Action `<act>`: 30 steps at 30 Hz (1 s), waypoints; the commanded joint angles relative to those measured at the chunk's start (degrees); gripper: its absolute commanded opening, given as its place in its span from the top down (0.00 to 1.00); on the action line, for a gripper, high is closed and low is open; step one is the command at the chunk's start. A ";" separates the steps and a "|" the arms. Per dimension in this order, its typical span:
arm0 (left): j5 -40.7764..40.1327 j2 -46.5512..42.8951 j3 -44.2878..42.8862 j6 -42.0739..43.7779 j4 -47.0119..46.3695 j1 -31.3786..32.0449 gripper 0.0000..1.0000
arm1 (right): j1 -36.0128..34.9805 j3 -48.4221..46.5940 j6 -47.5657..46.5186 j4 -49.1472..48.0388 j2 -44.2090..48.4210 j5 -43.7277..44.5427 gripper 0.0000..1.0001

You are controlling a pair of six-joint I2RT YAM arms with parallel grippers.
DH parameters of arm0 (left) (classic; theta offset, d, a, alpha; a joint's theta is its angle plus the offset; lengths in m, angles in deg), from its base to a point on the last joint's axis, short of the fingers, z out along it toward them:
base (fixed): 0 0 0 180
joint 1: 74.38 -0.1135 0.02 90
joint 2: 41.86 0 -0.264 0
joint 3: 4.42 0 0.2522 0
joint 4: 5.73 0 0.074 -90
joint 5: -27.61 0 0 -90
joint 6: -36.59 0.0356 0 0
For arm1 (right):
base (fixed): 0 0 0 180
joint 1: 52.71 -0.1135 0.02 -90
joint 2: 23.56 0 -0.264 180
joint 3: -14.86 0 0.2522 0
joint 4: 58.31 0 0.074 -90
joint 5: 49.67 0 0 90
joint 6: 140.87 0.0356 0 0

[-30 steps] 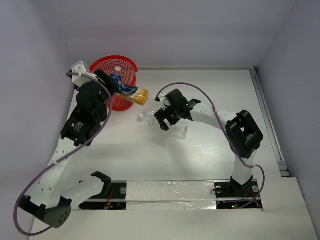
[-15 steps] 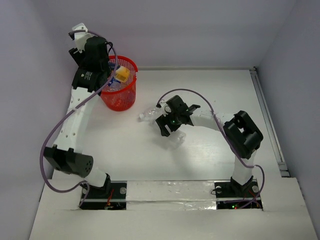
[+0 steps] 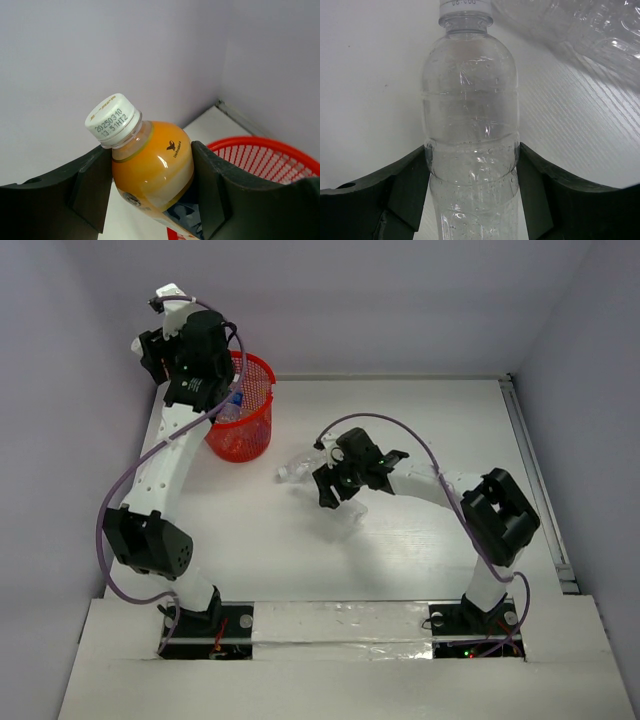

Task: Put the plastic bottles in the bin

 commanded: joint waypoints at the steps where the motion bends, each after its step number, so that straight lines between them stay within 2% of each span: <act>1: -7.82 -2.99 2.07 12.97 -18.54 -0.33 0.75 | -0.50 0.56 0.88 -2.94 3.07 -1.08 0.32; 2: -9.40 -3.08 4.09 16.74 -23.37 -0.33 0.75 | -0.50 0.82 0.96 -3.02 3.15 -1.17 0.33; 3: -9.85 -2.99 6.02 20.35 -33.08 -0.33 0.75 | -1.02 1.00 1.05 -3.11 3.42 -1.52 0.33; 4: -10.29 -2.73 8.74 26.13 -36.83 -0.33 0.75 | -1.02 1.09 1.14 -3.37 3.68 -1.69 0.33; 7: -12.75 -0.01 12.87 33.81 -50.53 -0.33 0.75 | -1.55 1.62 1.23 -3.90 5.17 -2.31 0.33; 8: -13.10 0.95 14.29 40.45 -54.84 -0.33 0.75 | -1.55 1.79 1.23 -4.08 5.61 -2.57 0.33; 9: -13.36 1.49 15.69 44.08 -64.80 -0.33 0.75 | -1.55 2.06 1.23 -4.17 6.05 -2.75 0.33; 10: -13.37 2.10 18.32 48.03 -70.64 0.36 0.75 | -1.55 2.23 1.32 -4.34 7.01 -2.75 0.33; 11: -13.02 3.50 19.56 56.95 -76.27 0.37 0.75 | -1.55 2.41 1.23 -4.34 7.46 -2.75 0.33; 12: -12.84 4.30 20.62 61.91 -89.12 1.15 0.75 | -2.07 2.58 1.23 -4.25 7.90 -2.75 0.34; 13: -12.58 5.00 21.85 65.87 -94.82 1.86 0.75 | -2.08 2.85 1.23 -4.51 8.77 -3.01 0.33; 16: -12.14 8.34 20.12 71.43 -101.88 3.26 0.74 | -2.08 3.55 1.49 -5.22 10.09 -4.24 0.33; 18: -11.70 11.94 18.79 78.44 -110.29 3.97 0.74 | -2.60 3.99 1.58 -5.66 11.76 -5.12 0.34; 26: -11.70 21.95 13.51 87.52 -121.85 5.03 0.71 | -2.60 6.36 0.70 -7.41 17.92 -9.43 0.35; 27: -11.78 22.75 13.25 88.49 -124.12 5.03 0.69 | -2.60 6.71 0.79 -7.68 18.36 -9.95 0.35; 30: -13.01 25.57 10.88 91.57 -127.03 5.03 0.43 | -2.60 7.33 1.05 -9.26 20.38 -13.20 0.35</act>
